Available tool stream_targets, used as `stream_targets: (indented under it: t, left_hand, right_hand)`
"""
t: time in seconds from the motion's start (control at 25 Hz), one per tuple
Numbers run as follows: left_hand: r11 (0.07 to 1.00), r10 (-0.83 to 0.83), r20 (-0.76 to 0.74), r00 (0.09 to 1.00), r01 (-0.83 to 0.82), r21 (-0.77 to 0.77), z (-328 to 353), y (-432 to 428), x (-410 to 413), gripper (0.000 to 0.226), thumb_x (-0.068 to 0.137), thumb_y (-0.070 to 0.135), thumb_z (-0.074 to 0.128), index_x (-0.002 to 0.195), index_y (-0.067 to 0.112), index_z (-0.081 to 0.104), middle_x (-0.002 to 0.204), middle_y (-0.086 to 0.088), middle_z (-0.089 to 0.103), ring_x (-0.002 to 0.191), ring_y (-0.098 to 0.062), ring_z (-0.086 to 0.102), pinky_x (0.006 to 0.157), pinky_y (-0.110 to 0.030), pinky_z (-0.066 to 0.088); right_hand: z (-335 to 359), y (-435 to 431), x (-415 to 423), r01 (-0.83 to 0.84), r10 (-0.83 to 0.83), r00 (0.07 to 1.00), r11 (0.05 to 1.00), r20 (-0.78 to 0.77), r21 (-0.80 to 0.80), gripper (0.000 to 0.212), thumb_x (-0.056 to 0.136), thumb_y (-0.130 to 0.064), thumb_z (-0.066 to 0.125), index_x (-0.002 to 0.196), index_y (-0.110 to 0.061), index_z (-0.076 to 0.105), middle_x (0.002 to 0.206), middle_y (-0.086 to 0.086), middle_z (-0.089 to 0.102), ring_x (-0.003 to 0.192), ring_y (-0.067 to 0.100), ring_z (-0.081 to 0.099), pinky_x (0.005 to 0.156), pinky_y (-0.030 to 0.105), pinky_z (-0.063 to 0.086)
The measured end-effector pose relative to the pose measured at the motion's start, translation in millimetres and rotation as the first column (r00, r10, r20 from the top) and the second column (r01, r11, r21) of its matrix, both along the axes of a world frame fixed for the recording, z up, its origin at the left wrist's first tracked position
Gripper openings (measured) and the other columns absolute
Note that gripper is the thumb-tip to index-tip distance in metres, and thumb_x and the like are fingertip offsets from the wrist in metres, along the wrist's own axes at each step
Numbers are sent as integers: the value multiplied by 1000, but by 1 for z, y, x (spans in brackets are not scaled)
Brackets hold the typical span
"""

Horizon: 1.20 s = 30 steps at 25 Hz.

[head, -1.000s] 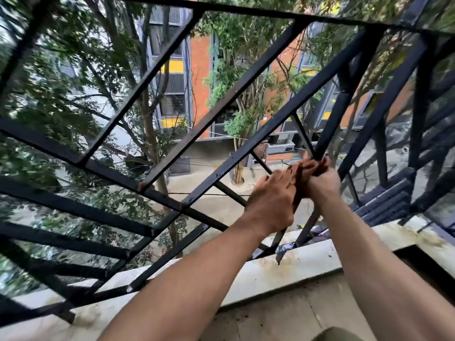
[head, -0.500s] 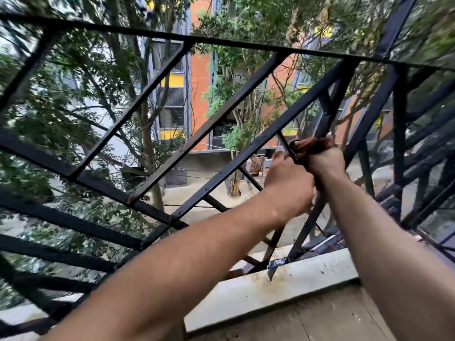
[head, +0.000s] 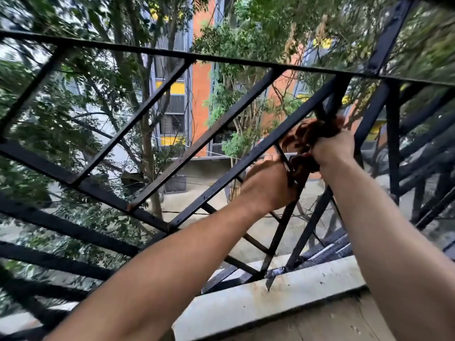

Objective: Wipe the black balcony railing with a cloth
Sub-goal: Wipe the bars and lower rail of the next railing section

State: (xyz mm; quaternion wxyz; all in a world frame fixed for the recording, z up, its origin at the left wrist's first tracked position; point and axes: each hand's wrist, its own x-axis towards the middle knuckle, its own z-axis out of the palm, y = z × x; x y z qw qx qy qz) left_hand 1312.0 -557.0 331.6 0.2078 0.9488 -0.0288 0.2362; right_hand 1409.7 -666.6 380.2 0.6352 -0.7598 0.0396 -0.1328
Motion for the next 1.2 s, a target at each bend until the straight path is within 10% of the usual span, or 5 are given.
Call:
stream_targets:
  t: [0.32,0.52,0.68,0.96,1.2]
  left_hand:
    - [982,13,-3,1000,-14,-187,9,-4,7,63,108,50,22,83,10,65,75,-13,68,80,-29,71,62,-31,45]
    - [975,-18,25,1000,23,-222,-3,-5,8,65,105,55,23,60,17,50,54,2,55,47,-10,53,50,-25,33]
    - [986,-44,107,993,61,-153,-4,-2,15,60,106,45,23,62,12,47,53,3,52,49,-17,59,47,-26,39]
    - [858,168,659,733,221,-464,-42,32,-41,11,98,14,52,97,8,61,72,4,55,59,-13,50,54,-24,40]
    - [557,232,44,972,-95,-825,-26,64,-36,54,93,61,27,100,20,62,97,-3,70,98,-21,64,86,-35,47]
  right_hand:
    - [32,-35,-24,-538,528,835,722,155,435,10,91,-9,62,89,-14,70,89,6,72,82,23,70,81,37,57]
    - [92,-14,-2,-355,340,924,933,175,64,23,101,4,46,99,-18,55,66,-7,65,64,6,62,54,17,51]
    - [54,6,-35,123,-42,842,986,537,-116,44,92,-13,59,133,1,52,122,7,54,107,8,53,98,10,43]
    - [-10,1,-73,418,540,646,341,539,-842,75,79,-19,76,144,-3,44,151,21,44,142,49,34,121,60,26]
    - [52,18,-71,405,348,829,166,438,-899,33,88,-28,63,114,-9,65,121,11,58,116,29,43,120,46,29]
